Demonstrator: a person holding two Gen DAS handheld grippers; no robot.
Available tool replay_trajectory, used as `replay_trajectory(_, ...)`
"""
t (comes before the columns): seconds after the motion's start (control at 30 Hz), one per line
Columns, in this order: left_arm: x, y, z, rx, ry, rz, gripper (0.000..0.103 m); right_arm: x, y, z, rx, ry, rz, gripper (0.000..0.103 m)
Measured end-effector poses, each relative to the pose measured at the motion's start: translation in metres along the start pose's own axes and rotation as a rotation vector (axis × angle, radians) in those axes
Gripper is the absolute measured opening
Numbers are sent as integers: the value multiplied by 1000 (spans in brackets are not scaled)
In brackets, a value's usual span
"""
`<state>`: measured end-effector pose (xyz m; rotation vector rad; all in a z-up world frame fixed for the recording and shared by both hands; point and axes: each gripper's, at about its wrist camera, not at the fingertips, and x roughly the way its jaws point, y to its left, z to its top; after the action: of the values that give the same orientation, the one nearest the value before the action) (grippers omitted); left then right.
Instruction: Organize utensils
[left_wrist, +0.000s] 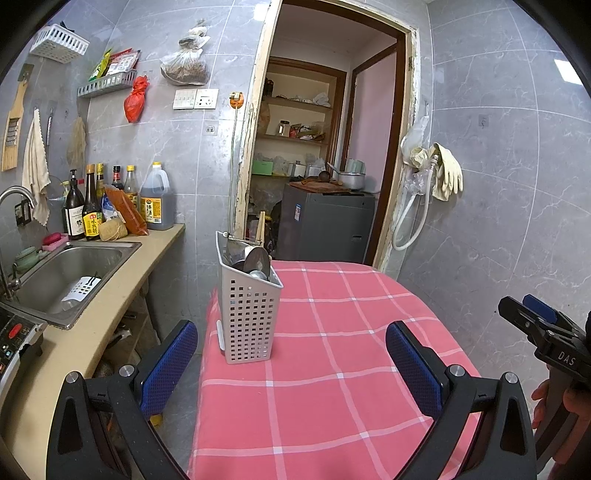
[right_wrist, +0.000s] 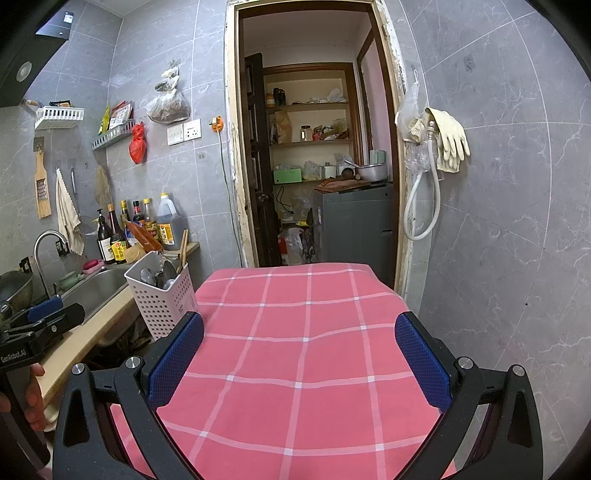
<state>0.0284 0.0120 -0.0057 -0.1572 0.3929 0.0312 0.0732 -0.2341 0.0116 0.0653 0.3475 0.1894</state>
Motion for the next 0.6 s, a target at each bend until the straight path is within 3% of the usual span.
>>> replay_trajectory(0.6,0,0,-2,-1,6,-1,103,2,-2,-1,4,5,-1,102)
